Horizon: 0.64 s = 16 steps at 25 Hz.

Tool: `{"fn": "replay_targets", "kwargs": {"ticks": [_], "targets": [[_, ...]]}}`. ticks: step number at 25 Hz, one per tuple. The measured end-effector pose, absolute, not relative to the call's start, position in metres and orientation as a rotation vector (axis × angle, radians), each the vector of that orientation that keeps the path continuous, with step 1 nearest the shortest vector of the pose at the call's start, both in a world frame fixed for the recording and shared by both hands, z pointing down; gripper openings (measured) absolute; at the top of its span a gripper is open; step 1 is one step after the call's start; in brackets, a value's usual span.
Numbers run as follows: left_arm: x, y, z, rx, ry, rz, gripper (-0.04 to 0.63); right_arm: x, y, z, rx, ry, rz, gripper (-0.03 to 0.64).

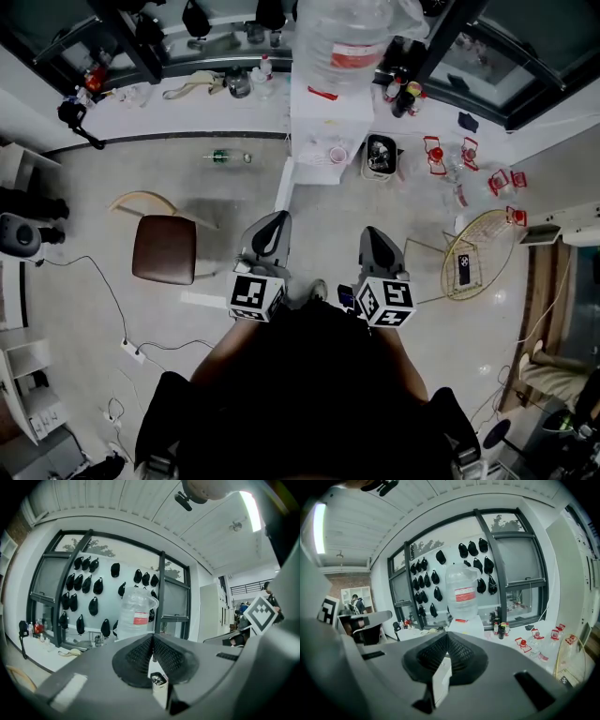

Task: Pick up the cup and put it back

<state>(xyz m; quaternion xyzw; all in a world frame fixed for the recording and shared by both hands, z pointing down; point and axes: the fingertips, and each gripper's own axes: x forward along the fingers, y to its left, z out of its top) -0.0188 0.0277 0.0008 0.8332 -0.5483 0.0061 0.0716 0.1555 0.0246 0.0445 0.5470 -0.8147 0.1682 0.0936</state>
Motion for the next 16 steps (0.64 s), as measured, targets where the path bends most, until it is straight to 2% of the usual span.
{"fn": "replay_targets", "kwargs": {"ticks": [16], "targets": [[-0.03,0.033,0.005,2.508,-1.645,0.019,0.009,0.145,0.034,0.046,1.632,-2.407,0.51,-0.006]]}}
